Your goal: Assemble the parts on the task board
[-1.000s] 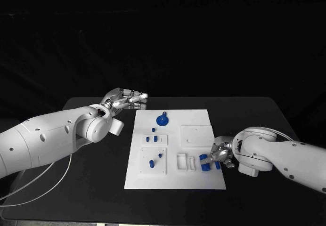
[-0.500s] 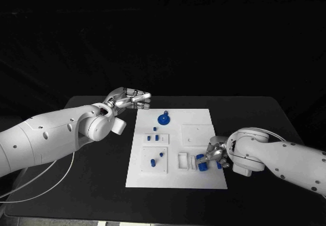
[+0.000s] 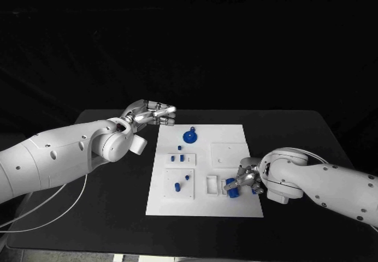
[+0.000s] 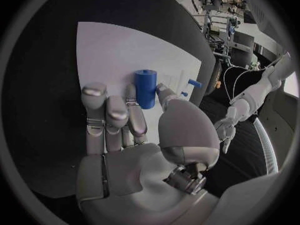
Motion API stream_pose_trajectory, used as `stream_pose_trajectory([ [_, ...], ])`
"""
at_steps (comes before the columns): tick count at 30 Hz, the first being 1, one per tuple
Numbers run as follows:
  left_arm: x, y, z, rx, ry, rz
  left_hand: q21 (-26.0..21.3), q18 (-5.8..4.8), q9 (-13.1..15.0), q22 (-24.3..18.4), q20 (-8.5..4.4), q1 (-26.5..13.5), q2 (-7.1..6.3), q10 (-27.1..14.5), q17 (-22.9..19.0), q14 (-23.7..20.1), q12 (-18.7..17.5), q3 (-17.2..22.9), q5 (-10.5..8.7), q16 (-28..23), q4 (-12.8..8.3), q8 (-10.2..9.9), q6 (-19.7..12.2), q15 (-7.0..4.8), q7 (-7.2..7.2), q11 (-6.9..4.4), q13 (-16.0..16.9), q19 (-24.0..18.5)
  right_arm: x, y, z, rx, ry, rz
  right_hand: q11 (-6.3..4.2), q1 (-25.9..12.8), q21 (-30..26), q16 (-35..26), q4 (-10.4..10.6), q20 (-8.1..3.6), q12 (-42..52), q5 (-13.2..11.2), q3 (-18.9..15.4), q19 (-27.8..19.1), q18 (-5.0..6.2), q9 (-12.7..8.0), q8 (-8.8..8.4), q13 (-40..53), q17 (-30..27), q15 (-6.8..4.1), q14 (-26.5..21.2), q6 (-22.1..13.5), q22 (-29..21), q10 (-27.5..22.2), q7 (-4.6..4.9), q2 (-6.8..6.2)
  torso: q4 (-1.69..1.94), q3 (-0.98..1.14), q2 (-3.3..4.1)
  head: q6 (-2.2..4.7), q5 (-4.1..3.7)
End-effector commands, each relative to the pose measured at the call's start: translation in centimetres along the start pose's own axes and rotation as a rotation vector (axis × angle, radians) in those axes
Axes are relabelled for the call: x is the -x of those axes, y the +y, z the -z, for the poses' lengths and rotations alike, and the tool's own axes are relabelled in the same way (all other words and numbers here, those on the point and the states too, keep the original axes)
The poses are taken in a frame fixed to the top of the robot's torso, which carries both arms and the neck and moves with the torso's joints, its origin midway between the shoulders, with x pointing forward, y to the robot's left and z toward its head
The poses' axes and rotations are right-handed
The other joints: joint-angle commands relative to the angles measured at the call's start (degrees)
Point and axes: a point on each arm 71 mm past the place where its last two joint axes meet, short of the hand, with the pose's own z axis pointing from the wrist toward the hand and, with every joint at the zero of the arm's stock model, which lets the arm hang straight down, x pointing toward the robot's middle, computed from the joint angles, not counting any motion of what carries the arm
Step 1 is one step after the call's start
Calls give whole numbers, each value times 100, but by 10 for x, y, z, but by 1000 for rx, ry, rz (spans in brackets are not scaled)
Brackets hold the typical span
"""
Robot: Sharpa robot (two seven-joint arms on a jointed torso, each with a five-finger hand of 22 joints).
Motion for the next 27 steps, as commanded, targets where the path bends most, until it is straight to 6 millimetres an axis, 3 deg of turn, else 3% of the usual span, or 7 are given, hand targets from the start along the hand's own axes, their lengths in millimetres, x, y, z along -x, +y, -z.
stream_pose_trajectory([
  [1, -3, -1, -1, -3, 18, 10, 27, 29, -3, -9, 11, -26, 30, 29, -5, -42, 30, -16, -8, -15, -18, -5, -5, 16, 2, -2, 5, 30, -21, -8, -6, -79, 69, 31, -3, 13, -30, -19, -57, 45, -33, 69, 13, 276, 58, -3877, -39, 377, -4, 24, 2, -24, 10, -33, -5, 24, 1, -1, 0, -12, 6],
  [8, -3, -1, -1, -1, 19, 9, 29, 30, -4, -18, 12, -13, 27, 22, -5, -48, 29, -13, 3, -15, -43, -6, -27, 19, 5, 0, 5, 29, -20, -9, -6, -84, 53, 31, -4, 21, -31, -24, -361, 45, -34, 673, -9, 278, 58, -3928, -41, 372, -9, 24, 2, -20, 21, -34, -3, 125, 3, -4, 1, -19, -3],
  [12, -3, -1, -1, 0, 19, 8, 29, 30, -4, -18, 12, -13, 27, 22, -5, -48, 29, -13, 3, -15, -43, -6, -27, 19, 5, 0, 5, 29, -20, -9, -6, -82, 50, 32, -4, -44, -35, -24, -492, 48, -37, 768, -4, 279, 60, -3977, -42, 367, -10, 27, 2, -29, 24, -36, 3, 152, 1, -2, 2, -20, -4],
  [17, -3, 0, -1, 2, 20, 7, 30, 30, -4, -21, 13, -10, 21, 18, -4, -46, 30, -7, 9, -13, -47, -7, -45, 18, 7, 2, 5, 29, -19, -10, -5, -83, 39, 7, -3, -64, -35, -26, -661, 53, -39, 1623, 137, 280, 65, -4175, -42, 363, -18, 30, 2, -25, 30, -43, 15, 134, 1, -8, -1, -9, -15],
  [18, -3, 0, -1, 2, 20, 6, 30, 30, -4, -21, 13, -10, 21, 18, -4, -46, 30, -7, 9, -13, -47, -7, -45, 18, 7, 2, 5, 29, -19, -11, -5, -83, 36, 0, -8, -195, -32, -29, -801, 57, -38, 1660, 254, 280, 62, -4289, -43, 361, -24, 40, -2, -7, 35, -45, 19, 122, 1, -8, -1, -9, -15],
  [20, -3, 0, -1, 2, 20, 5, 31, 30, -4, -21, 12, -8, 21, 19, -4, -45, 30, -5, 11, -13, -50, -7, -45, 18, 7, 2, 5, 29, -18, -12, -5, -84, 33, -19, -7, -192, -31, -22, -829, 50, -38, 1859, 274, 281, 66, -4293, -41, 360, -20, 27, 1, 5, 36, -44, 17, 136, 0, -6, 1, -9, -17],
  [27, -2, 0, -1, 4, 16, 1, 32, 29, -4, -23, 11, -4, 19, 21, -3, -42, 30, -1, 15, -13, -56, -6, -48, 17, 7, 1, 5, 29, -17, -18, 0, -82, 29, -84, -20, -231, -31, -32, -892, 44, -54, 1941, 314, 282, 61, -4302, -39, 347, -33, 21, -2, 49, 34, -48, 2, 145, -3, -12, -4, 2, -25],
])
